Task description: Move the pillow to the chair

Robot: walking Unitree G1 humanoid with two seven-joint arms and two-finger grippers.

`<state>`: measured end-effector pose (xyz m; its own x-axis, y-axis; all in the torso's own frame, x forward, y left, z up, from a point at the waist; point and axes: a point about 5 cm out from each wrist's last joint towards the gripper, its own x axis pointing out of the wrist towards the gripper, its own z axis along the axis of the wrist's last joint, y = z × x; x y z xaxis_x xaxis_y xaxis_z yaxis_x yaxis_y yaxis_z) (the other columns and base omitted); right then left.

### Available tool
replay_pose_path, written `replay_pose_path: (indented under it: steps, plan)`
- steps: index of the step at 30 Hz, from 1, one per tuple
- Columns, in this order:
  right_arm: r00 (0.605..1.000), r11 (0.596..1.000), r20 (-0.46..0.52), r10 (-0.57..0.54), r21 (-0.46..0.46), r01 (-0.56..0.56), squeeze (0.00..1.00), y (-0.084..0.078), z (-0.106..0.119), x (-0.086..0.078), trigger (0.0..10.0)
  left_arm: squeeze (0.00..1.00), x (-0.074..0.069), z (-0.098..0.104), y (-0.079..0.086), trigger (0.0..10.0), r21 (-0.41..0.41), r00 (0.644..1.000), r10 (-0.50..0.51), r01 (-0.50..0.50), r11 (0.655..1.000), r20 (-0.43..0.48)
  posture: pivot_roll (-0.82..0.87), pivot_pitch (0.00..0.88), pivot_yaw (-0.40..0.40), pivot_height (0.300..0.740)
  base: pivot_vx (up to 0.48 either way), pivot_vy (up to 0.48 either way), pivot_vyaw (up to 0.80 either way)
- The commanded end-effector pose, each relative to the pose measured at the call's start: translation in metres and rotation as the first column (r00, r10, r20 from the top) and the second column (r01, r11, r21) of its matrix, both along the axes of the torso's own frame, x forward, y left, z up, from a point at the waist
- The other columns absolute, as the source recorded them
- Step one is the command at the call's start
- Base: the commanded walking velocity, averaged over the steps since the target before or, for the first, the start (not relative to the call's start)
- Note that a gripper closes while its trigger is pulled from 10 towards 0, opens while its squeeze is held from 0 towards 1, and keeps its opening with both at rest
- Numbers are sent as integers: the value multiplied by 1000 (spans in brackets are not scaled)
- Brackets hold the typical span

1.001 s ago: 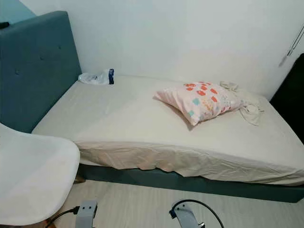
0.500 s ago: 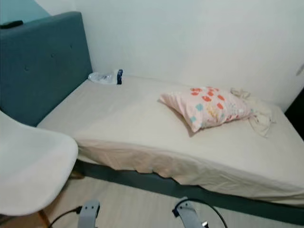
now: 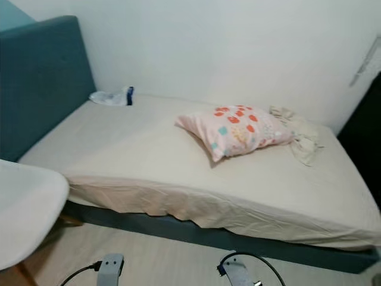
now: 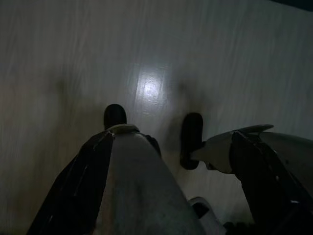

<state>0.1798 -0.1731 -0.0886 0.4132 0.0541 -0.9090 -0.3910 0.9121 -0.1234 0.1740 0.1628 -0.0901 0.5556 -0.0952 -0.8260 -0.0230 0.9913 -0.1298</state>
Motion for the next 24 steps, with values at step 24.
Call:
replay_pose_path:
  steps: [24]
  plan:
    - [1000, 1000, -12, -19, 8, 19, 0, 4, -3, -6, 10000, 0, -1, 0, 3, 10000, -4, 1000, 16, -16, 1000, -5, 130, 0, -88, 740, 0, 0, 0]
